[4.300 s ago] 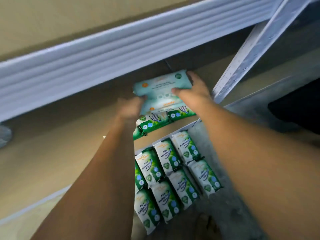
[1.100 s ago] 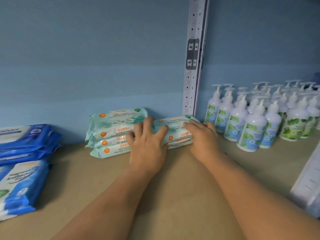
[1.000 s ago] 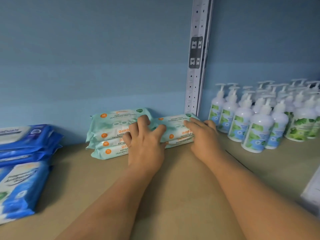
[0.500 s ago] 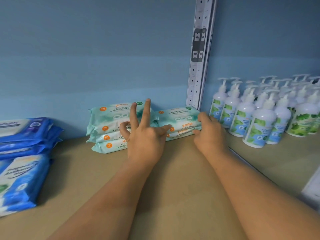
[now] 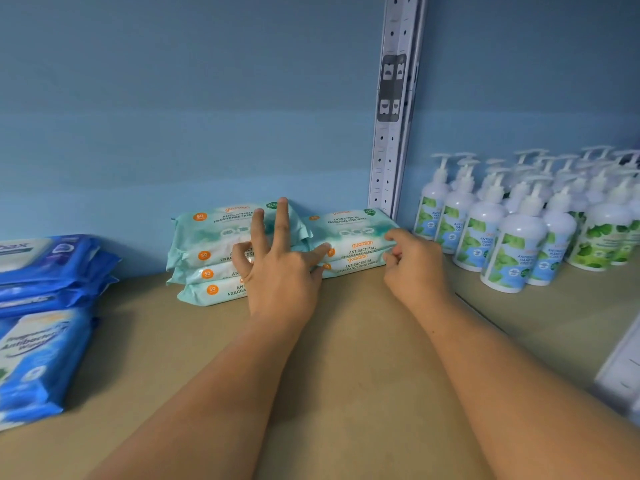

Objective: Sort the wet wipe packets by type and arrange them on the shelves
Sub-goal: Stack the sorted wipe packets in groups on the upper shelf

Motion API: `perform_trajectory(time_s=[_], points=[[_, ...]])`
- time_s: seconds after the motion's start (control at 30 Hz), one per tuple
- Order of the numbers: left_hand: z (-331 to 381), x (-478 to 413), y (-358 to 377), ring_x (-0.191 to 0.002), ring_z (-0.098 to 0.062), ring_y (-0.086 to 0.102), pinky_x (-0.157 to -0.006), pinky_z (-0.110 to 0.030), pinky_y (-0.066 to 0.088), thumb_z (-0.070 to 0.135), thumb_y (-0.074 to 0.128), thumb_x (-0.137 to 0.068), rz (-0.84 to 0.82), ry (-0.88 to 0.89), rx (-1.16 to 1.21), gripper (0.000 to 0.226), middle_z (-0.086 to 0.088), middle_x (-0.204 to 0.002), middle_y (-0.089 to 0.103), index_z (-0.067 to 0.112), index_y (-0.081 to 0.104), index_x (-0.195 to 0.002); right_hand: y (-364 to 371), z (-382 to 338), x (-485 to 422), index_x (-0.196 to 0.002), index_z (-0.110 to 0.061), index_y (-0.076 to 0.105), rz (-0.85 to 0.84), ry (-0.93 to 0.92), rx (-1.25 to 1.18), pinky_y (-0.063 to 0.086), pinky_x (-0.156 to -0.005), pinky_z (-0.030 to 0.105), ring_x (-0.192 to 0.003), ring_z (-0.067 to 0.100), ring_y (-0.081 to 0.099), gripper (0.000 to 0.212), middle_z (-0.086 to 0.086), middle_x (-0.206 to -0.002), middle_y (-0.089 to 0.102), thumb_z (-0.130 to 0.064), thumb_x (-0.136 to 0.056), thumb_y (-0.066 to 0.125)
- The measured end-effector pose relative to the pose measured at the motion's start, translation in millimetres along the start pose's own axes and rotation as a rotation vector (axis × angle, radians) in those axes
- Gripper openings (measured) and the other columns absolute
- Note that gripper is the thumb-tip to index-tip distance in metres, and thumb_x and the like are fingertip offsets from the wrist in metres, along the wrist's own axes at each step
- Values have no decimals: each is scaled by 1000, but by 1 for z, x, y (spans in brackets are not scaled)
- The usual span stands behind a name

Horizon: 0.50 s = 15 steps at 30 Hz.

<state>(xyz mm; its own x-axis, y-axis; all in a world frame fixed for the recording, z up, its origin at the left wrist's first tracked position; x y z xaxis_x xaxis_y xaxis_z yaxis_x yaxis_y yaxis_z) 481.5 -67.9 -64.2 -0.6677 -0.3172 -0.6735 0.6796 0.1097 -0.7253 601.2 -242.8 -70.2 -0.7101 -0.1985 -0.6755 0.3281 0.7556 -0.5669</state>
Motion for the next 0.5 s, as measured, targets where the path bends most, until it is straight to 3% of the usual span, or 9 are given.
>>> perform_trajectory(time_s=[0.13, 0.27, 0.4, 0.5], points=[[-2, -2, 1, -147, -35, 14, -104, -55, 17, 48, 69, -87, -21, 10, 16, 24, -2, -162, 27, 54, 71, -109, -2, -3, 2, -114, -8, 71, 23, -4, -12, 58, -70, 45, -79, 35, 64, 38, 16, -86, 68, 4, -80, 59], [1, -1, 2, -144, -39, 21, -102, -58, 20, 43, 66, -85, 16, 20, 38, 24, -4, -157, 36, 49, 73, -106, -8, -8, 6, -125, -8, 69, -12, 53, 0, 55, -84, 40, -94, 34, 64, 50, 16, -105, 69, 5, -79, 53], [6, -1, -8, -149, -43, 8, -107, -66, 18, 49, 53, -84, -70, 24, 33, 47, -2, -162, 27, 46, 58, -131, -20, -23, 18, -110, -6, 75, -16, -24, 72, 55, -80, 44, -93, 38, 63, 56, 16, -102, 69, -10, -67, 39], [9, 8, -23, -152, -38, 10, -112, -64, 15, 43, 46, -81, -136, 55, 97, 63, -1, -162, 29, 39, 48, -144, -34, -37, 40, -100, -6, 76, -68, -91, 139, 56, -75, 44, -88, 39, 64, 49, 15, -97, 70, -13, -65, 41]])
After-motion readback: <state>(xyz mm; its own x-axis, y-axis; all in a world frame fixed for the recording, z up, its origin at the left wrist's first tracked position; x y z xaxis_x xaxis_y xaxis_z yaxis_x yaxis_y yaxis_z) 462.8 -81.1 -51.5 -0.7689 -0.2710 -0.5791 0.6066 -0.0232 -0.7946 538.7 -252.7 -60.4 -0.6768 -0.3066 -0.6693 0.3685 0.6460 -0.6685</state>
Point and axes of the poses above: each hand's wrist, its own x-axis away from the middle knuckle, its own y-axis out of the palm, z = x × y, the point moved 1 cm from there along -x, towards the middle knuckle
